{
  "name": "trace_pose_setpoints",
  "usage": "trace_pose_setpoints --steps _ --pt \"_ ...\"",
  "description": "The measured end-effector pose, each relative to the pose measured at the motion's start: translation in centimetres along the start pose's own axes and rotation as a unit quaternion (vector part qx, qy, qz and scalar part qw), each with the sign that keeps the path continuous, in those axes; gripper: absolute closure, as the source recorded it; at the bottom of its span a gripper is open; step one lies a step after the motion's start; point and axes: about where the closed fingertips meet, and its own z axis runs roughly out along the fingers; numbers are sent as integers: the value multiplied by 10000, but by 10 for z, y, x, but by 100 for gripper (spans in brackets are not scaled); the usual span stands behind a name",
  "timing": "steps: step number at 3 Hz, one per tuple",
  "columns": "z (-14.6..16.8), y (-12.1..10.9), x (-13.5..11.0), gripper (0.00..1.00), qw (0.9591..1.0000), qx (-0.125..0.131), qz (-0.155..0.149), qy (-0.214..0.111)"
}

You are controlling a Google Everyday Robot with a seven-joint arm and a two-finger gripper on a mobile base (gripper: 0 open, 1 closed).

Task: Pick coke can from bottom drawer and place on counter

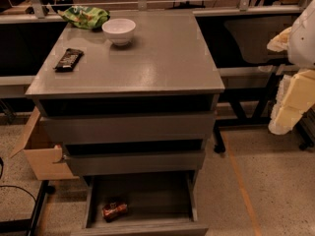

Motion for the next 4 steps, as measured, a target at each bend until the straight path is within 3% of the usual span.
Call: trace_pose_setpoints --steps 1,2,3,4 --pt "0 0 0 0 10000 14 5 -17" --pt "27 11 -6 0 9996 -190 -1 -189" --pt "82 35 -20 0 9958 -563 -67 -714" --pt "144 62 -47 0 9864 -943 -122 -1344"
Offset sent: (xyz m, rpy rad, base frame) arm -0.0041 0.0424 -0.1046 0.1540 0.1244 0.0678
